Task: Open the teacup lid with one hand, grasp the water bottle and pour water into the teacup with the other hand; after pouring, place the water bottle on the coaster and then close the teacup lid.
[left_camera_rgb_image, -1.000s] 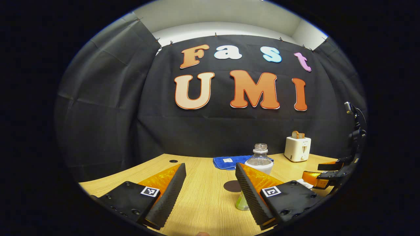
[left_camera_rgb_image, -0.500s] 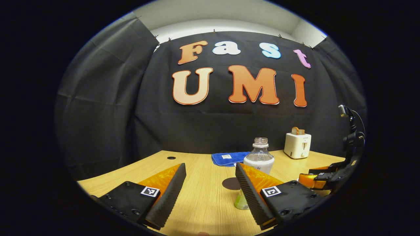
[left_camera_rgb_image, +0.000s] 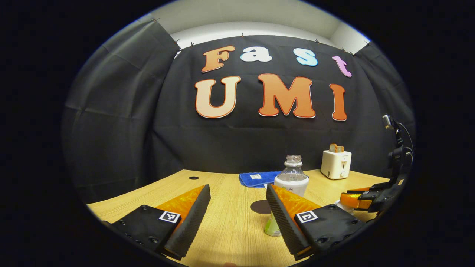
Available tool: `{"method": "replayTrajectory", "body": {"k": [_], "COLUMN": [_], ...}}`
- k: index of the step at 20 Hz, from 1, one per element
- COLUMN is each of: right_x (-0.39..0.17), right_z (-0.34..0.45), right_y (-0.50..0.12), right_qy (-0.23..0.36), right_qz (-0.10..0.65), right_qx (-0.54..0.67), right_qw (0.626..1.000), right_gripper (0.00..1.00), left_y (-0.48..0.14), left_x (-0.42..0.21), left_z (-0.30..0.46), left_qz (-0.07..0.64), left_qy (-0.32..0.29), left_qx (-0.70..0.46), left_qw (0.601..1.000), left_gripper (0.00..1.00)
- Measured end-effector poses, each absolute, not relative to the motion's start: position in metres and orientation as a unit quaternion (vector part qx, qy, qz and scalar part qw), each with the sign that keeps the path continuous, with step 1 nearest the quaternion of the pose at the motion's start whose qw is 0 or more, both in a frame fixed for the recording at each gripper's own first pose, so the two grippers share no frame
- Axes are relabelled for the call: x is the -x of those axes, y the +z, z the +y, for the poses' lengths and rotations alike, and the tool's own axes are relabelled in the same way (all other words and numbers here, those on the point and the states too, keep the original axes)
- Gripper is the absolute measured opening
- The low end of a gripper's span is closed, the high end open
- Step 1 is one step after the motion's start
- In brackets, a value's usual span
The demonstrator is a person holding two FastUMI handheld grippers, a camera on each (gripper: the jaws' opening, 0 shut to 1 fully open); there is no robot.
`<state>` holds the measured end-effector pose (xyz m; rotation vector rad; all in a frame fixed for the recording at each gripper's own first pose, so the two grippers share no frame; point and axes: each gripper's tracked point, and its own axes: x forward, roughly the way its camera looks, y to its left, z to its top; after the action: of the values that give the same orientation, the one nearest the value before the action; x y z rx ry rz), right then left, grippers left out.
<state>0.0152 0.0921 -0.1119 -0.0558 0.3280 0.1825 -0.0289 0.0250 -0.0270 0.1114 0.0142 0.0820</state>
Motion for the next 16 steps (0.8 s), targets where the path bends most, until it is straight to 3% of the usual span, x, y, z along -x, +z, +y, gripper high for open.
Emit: {"method": "replayTrajectory", "body": {"k": [9,10,11,16], "right_x": [-0.002,-0.001,0.001,0.005], "right_z": [0.034,0.028,0.021,-0.004], "right_y": [-0.078,-0.077,-0.078,-0.076], "right_qy": [0.044,0.037,0.032,0.009], "right_qz": [0.133,0.134,0.135,0.136], "right_qx": [0.007,0.004,0.001,-0.012], "right_qw": [0.99,0.99,0.99,0.991], "right_gripper": [0.23,0.18,0.23,0.23], "left_y": [-0.03,-0.033,-0.037,-0.065], "left_x": [0.04,0.039,0.041,0.03], "left_z": [-0.012,-0.022,-0.031,-0.06], "left_qz": [0.012,0.015,0.021,0.052], "left_qy": [-0.002,-0.015,-0.028,-0.059], "left_qx": [-0.048,-0.045,-0.042,-0.025], "left_qw": [0.999,0.999,0.999,0.997], "left_gripper": [0.98,0.97,0.98,0.96]}}
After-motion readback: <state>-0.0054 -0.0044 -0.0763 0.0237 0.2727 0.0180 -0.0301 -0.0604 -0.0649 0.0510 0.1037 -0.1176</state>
